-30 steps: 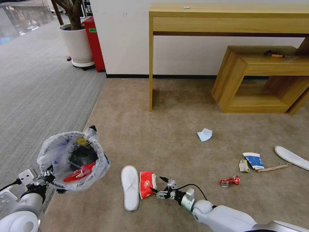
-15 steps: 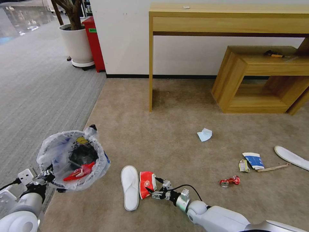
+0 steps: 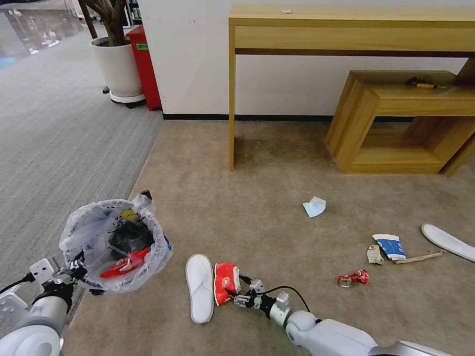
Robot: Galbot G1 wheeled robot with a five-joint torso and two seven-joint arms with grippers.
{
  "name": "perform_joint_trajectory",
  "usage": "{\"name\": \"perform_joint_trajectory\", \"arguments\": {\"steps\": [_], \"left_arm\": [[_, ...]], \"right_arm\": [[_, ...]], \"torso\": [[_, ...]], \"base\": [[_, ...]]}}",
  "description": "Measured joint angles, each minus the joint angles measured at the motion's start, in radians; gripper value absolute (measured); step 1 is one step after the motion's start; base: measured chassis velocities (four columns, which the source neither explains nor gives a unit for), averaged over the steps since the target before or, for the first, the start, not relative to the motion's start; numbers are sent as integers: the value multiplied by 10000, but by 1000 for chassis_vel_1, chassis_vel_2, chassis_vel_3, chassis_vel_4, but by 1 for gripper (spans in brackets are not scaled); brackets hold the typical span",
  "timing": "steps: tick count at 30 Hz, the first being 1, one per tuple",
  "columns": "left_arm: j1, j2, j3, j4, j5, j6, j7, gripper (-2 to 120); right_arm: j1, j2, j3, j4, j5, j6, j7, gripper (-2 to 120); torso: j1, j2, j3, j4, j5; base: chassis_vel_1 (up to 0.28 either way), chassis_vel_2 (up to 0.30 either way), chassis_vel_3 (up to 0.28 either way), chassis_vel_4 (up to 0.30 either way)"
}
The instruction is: Pick up the trash bin and place the garbage on the floor into it.
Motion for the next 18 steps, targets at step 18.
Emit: {"name": "perform_joint_trajectory", "arguments": {"steps": [18], "left_arm": [[19,-5,107,-17,18,-59,51,0]], "right_arm": [[100,360,279,-578,-270,11,101,36]], "torso": [[0,0,0,0,0]], "base": [[0,0,0,0]]}}
